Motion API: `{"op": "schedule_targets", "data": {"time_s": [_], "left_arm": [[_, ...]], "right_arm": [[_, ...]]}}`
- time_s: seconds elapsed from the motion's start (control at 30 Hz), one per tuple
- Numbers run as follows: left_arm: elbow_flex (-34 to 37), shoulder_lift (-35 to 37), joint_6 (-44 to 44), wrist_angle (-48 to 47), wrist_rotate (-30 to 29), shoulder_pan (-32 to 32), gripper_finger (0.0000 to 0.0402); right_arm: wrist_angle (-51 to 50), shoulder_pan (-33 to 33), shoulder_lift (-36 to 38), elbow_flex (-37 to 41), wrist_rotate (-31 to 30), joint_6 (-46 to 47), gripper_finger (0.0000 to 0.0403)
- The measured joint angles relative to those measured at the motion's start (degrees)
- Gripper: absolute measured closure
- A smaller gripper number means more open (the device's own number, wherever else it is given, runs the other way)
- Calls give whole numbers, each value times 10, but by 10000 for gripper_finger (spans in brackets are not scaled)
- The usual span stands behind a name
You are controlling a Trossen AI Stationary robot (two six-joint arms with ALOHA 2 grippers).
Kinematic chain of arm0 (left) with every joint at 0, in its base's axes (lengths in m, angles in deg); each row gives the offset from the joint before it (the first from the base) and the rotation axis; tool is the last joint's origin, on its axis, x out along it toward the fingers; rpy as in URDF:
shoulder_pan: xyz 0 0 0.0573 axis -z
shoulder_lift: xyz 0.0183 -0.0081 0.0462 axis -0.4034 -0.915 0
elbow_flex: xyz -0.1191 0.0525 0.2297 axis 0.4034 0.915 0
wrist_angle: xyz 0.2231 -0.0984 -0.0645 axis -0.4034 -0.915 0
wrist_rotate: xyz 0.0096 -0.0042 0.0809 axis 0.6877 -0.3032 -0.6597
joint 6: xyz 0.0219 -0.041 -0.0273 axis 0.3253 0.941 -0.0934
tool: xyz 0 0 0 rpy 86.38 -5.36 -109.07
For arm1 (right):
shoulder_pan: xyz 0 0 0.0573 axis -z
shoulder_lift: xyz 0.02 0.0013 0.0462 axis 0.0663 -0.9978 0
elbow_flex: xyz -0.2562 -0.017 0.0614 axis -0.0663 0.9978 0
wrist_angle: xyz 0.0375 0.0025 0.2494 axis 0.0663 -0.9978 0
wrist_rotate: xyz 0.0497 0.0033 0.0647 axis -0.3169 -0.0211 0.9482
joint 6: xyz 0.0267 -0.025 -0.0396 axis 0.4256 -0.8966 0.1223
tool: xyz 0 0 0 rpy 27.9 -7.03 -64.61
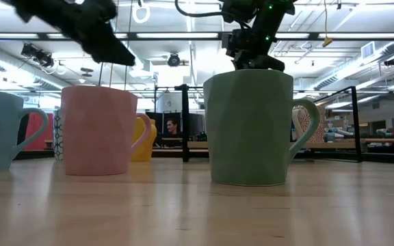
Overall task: Place coffee mugs
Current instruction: Put the yellow mug on the shelf
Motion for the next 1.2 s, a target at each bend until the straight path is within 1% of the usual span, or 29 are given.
{"op": "schedule_targets", "data": {"time_s": [0.13, 0.23, 0.33, 0.47, 0.57, 0.9, 1.2], "left_arm": [[-63, -81, 0, -66, -27, 0, 235], [-97, -131, 0, -94, -32, -9, 235], [-117, -175, -1, -111, -32, -23, 235], [-121, -217, -1, -118, -22, -45, 235], [-121, -241, 0, -138, -6, -60, 235], [-122, -293, -1, -144, -6, -94, 235], [-122, -337, -2, -145, 2, -101, 238]], "right_arm": [[0, 0, 0, 0, 11, 0, 270], [0, 0, 0, 0, 24, 5, 270], [0, 0, 0, 0, 37, 28, 270], [0, 0, 0, 0, 44, 48, 270], [0, 0, 0, 0, 45, 51, 270], [1, 0, 0, 0, 46, 51, 270], [4, 0, 0, 0, 46, 51, 270]]}}
